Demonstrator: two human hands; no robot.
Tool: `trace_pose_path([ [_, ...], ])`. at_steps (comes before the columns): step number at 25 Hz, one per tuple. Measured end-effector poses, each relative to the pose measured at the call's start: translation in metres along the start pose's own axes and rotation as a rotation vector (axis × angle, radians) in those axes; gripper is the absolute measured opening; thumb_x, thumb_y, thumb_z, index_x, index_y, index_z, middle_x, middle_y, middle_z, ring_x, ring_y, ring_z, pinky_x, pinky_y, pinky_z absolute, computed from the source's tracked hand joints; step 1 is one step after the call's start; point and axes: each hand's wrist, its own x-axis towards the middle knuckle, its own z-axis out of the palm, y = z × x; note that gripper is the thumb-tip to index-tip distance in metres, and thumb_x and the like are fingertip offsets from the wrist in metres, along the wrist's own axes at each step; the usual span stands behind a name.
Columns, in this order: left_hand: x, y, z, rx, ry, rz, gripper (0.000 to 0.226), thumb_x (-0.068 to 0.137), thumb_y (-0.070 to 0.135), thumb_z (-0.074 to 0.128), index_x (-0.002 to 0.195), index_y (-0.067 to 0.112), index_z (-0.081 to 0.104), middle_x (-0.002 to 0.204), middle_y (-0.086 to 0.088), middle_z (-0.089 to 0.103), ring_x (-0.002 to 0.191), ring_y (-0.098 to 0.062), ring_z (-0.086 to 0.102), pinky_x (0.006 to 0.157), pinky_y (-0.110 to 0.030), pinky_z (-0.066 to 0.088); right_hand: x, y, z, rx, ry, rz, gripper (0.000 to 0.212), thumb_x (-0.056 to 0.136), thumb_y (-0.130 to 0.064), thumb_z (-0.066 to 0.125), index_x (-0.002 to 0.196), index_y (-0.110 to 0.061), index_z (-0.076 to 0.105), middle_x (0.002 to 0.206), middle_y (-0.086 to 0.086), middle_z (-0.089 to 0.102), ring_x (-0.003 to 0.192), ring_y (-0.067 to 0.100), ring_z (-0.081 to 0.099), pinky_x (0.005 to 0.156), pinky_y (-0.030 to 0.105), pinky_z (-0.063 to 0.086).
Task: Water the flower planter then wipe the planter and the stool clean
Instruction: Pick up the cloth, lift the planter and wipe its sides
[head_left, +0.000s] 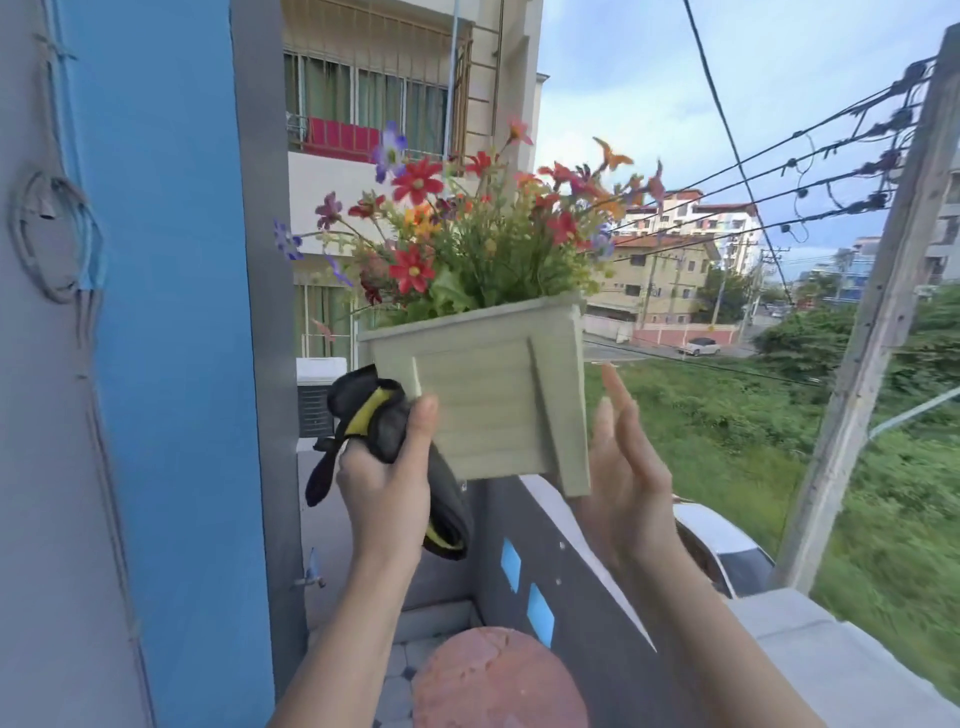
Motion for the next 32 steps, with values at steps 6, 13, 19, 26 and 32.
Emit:
trace_pose_path([
  [6, 0.002, -0.010, -0.005, 0.226, -0.056, 0.222, 0.047, 0.069, 0.056, 0.062, 0.054, 0.013, 0.050, 0.050, 0.004, 0.050, 0.053, -0.011, 0.051, 0.052, -0.016, 0.037, -0.012, 0.010, 0.006, -0.465, 0.020, 0.123, 0.095, 0.065, -0.041, 0.076, 0.146, -0.036, 0.028, 0.121, -0.012, 0.068, 0.104, 0.011, 0.069, 0.072, 0.036, 0.060],
  [13, -0.005, -0.008, -0.008, 0.361, -0.227, 0.292, 0.059, 0.070, 0.072, 0.034, 0.052, 0.016, 0.044, 0.047, 0.008, 0.049, 0.055, -0.018, 0.052, 0.056, -0.032, 0.040, -0.020, 0.015, 0.011, -0.412, 0.155, 0.014, 0.063, 0.081, -0.034, 0.068, 0.138, -0.031, 0.042, 0.120, -0.005, 0.070, 0.104, 0.015, 0.069, 0.072, 0.034, 0.061],
  [19, -0.028, -0.013, -0.002, 0.302, -0.194, 0.134, 0.061, 0.083, 0.065, 0.017, 0.051, 0.020, 0.043, 0.050, 0.007, 0.047, 0.069, -0.036, 0.057, 0.056, -0.028, 0.037, -0.027, 0.014, 0.015, -0.412, 0.240, -0.087, 0.059, 0.084, -0.037, 0.066, 0.138, -0.034, 0.042, 0.119, -0.011, 0.069, 0.104, 0.008, 0.068, 0.085, 0.044, 0.058],
  [26, -0.031, -0.040, -0.015, 0.790, -0.092, 0.937, 0.056, 0.081, 0.006, 0.060, 0.133, 0.020, 0.045, 0.110, -0.013, 0.070, 0.056, -0.024, 0.061, 0.044, -0.028, 0.048, -0.027, -0.003, 0.006, -0.477, 0.312, -0.128, 0.071, 0.080, -0.043, 0.065, 0.144, -0.034, 0.035, 0.125, -0.008, 0.065, 0.107, 0.011, 0.067, 0.075, 0.038, 0.061],
  [32, -0.040, -0.037, 0.012, 0.984, -0.202, 1.091, 0.072, 0.084, -0.013, 0.026, 0.133, 0.034, 0.050, 0.120, 0.000, 0.066, 0.059, -0.021, 0.046, 0.041, -0.026, 0.040, -0.020, -0.016, -0.007, -0.460, 0.335, -0.139, 0.083, 0.081, -0.042, 0.068, 0.149, -0.036, 0.022, 0.137, -0.001, 0.058, 0.108, 0.013, 0.068, 0.087, 0.043, 0.058],
])
